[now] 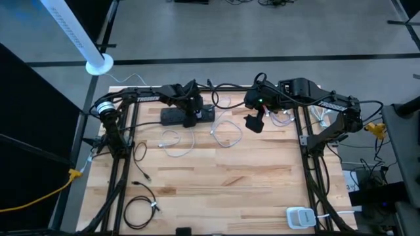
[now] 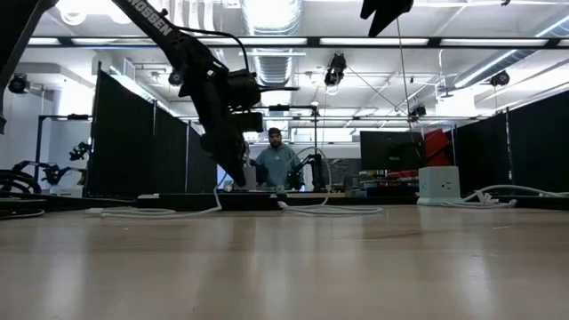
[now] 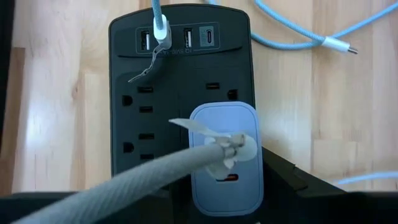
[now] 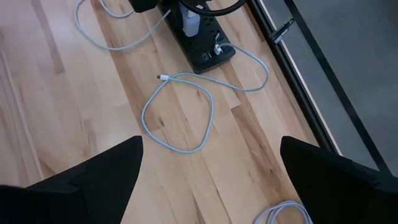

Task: Insert USB
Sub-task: Insert the purple charger adapter into the black outlet extension, then insert the top black charger cable into the black outlet extension

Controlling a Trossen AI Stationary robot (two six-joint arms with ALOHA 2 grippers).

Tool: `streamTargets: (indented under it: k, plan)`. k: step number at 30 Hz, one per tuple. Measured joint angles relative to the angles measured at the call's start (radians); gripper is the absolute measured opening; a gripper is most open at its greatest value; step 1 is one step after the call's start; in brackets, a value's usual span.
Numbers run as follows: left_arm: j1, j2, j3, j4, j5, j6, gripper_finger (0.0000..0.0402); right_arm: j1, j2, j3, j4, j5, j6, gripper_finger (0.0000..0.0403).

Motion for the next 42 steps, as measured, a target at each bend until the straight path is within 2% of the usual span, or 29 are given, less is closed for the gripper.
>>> streamTargets:
  k: [11,17,23,30,32,38,42]
  plan:
    - [0.005,0.077,0.003,0.065,-0.020,-0.071,0.0119,0.009,0.000,0.000,0.002,-0.004,0.024,0.0363]
    - [0.006,0.081,0.003,0.063,0.008,-0.114,0.0119,0.013,0.000,-0.035,0.042,-0.004,0.010,0.0363]
    - [0.007,0.075,0.002,0.061,0.031,-0.124,0.0119,0.013,0.000,-0.132,0.157,-0.039,-0.039,0.0363]
    - [0.005,0.004,-0.012,0.024,0.039,-0.130,0.0119,0.013,0.000,-0.148,0.150,-0.041,-0.048,0.0363]
    - [0.005,-0.018,-0.013,0.009,0.039,-0.148,0.0151,0.013,0.000,-0.148,0.150,-0.042,-0.055,0.0363]
    - [0.002,-0.095,-0.010,-0.092,0.021,-0.150,0.0297,0.013,0.000,-0.148,0.150,-0.050,-0.081,0.0363]
    - [-0.003,-0.156,-0.009,-0.183,-0.007,-0.194,0.0351,0.013,0.000,-0.148,0.149,-0.050,-0.108,0.0364]
